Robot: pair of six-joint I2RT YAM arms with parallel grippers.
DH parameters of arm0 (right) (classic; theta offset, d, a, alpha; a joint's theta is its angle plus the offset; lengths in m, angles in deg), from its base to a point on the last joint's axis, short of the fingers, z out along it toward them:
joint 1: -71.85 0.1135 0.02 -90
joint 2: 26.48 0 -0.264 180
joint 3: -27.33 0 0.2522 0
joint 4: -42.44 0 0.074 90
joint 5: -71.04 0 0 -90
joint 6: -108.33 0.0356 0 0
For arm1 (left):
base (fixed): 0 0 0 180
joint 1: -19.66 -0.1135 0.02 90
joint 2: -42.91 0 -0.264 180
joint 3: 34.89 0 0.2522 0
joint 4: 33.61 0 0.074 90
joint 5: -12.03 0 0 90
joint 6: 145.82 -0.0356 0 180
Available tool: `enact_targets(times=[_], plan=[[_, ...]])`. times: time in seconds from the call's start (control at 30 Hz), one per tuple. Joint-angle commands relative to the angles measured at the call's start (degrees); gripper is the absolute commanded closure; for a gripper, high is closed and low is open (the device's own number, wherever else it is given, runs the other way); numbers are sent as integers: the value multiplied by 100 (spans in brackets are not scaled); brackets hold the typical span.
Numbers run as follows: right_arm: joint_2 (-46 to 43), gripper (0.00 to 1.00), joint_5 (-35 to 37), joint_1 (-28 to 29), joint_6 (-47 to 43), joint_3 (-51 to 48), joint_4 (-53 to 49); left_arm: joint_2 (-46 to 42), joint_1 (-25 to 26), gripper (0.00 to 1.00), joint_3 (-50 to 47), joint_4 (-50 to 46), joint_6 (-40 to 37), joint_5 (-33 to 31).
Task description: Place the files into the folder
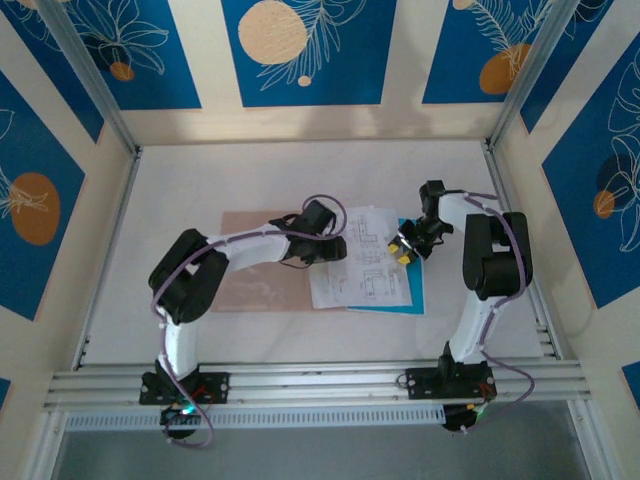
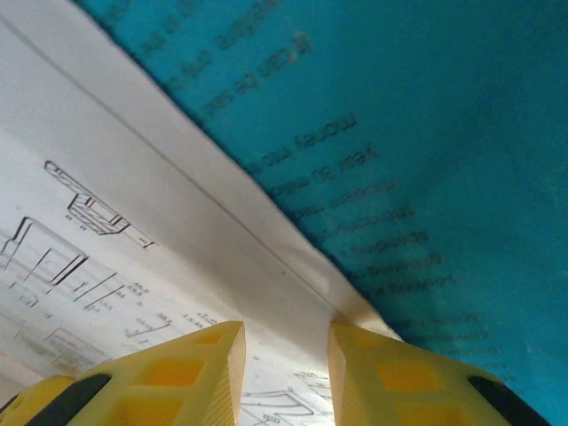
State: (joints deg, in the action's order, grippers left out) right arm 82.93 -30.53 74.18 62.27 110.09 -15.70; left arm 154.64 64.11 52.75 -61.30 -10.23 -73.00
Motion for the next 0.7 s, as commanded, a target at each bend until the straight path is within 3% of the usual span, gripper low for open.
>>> enact_targets(times=[0.0,0.67], plan=[[95,68,6,60,1,-24,-135,161,86,44,102,100,63,115],[257,68,260,196,-58,191,-407,-152,222,47,-174,651,156,-37]])
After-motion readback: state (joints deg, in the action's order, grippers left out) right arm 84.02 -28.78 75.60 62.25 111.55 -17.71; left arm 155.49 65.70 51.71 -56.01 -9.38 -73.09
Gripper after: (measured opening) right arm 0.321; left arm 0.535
